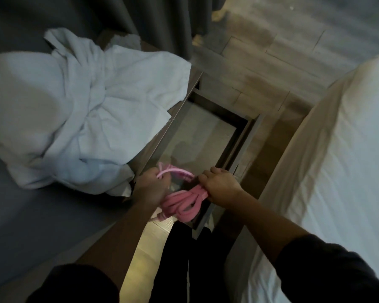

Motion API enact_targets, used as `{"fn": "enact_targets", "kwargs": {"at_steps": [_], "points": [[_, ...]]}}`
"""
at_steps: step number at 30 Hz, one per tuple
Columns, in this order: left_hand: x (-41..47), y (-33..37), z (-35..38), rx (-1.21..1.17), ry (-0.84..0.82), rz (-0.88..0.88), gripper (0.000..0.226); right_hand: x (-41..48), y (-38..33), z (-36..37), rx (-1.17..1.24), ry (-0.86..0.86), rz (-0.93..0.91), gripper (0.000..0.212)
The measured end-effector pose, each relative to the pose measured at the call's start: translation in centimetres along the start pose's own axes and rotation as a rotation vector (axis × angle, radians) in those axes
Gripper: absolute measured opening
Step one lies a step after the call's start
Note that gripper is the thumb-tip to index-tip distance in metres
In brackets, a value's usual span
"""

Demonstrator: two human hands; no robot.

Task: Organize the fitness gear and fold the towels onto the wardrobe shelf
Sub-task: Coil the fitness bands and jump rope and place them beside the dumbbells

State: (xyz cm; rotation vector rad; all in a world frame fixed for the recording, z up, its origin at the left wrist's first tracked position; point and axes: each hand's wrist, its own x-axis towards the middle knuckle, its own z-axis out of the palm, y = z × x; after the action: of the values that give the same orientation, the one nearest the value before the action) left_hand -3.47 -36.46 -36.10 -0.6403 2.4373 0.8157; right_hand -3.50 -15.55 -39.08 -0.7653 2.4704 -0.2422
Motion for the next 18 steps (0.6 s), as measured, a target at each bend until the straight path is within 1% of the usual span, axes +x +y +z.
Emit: {"fn": "enact_targets", "kwargs": {"at_steps": [3,5,8,10,12,13,15,16,18], "points": [[-1.4,0.8,-1.7,0.029,0.092,0.074,0.031,-2.3,0.3,-1.2,0.107,0.031,0.017,0.026],[-2.0,1.4,-2.6,0.054,0.102,0.061,0.026,-3.8,0.5,-1.8,0.188,0.041,0.057,0.021],[-2.6,2.2,-3.4,0.033,-0.012,0.013,0.028,-5.9,1.1,-2.1,0.340,0.086,0.188,0.016],[-3.3,2.4,-3.6,-0.076,-0.110,-0.010,0.027,-7.5,1.6,-1.4,0.445,0.123,0.292,0.014],[-4.4,2.3,-3.4,-0.168,-0.172,0.005,0.023,-8.8,1.8,-0.3,0.577,0.108,0.423,0.018],[-5.0,2.2,-3.1,-0.186,-0.193,0.017,0.019,-9.1,1.8,0.2,0.697,0.086,0.513,0.018],[-5.7,2.0,-2.7,-0.215,-0.195,0.005,0.019,-9.4,1.4,1.1,1.040,0.075,0.702,0.017],[-5.7,1.9,-2.5,-0.216,-0.180,-0.014,0.022,-9.3,1.3,1.6,1.247,0.101,0.786,0.014],[-5.8,1.5,-2.1,-0.224,-0.179,-0.064,0.026,-9.4,1.0,2.3,1.599,0.163,0.887,0.008]]}}
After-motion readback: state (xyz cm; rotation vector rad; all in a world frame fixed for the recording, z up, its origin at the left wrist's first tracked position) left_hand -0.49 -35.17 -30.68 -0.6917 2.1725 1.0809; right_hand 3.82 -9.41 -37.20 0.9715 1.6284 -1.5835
